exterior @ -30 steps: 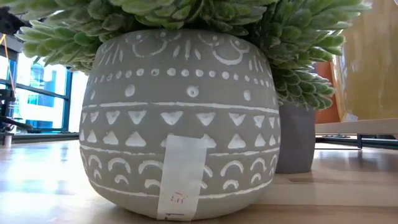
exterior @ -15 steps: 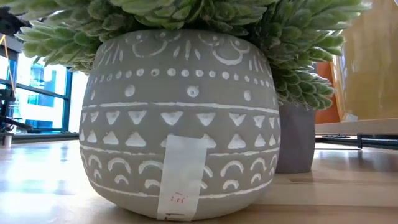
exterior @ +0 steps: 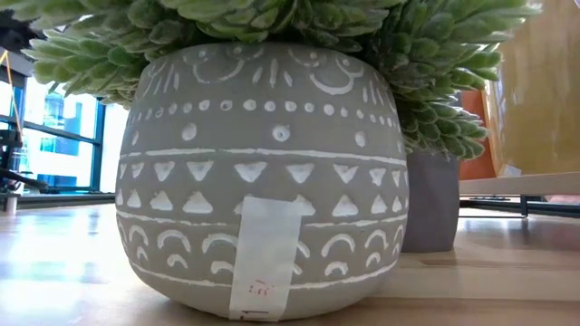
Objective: Place coffee mugs
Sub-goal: Put the green mug on the shelf
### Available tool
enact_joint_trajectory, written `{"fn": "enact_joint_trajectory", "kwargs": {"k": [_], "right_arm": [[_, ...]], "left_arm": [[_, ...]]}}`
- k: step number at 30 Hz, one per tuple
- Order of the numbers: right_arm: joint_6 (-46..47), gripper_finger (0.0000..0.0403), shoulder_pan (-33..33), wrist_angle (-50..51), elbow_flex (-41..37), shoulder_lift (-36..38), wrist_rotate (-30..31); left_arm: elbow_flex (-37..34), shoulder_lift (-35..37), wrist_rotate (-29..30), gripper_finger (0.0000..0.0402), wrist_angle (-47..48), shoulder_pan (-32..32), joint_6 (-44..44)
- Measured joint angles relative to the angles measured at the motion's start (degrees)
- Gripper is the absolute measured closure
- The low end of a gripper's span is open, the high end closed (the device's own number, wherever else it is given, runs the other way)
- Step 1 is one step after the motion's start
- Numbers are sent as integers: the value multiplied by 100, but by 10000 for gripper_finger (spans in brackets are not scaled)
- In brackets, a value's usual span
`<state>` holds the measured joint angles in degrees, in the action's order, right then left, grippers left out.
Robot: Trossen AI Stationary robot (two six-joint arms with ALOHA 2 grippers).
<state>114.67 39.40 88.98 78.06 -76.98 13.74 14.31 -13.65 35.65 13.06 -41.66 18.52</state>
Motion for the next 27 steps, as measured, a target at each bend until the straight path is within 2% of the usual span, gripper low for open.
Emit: {"fn": "enact_joint_trajectory", "kwargs": {"k": [11,16,21,27], "right_arm": [[1008,403,-2,-242,-368,-599,-99],[1292,403,-31,-580,-736,-654,-245],[1294,403,-241,-1057,-1131,-639,-282],[1253,403,-490,-1110,-1346,-632,-348]], "left_arm": [[0,0,106,204,-3,-1,-4],[0,2,106,204,-7,1,-4],[0,1,105,204,-4,-1,-7],[0,0,71,204,-7,-1,-7]]}}
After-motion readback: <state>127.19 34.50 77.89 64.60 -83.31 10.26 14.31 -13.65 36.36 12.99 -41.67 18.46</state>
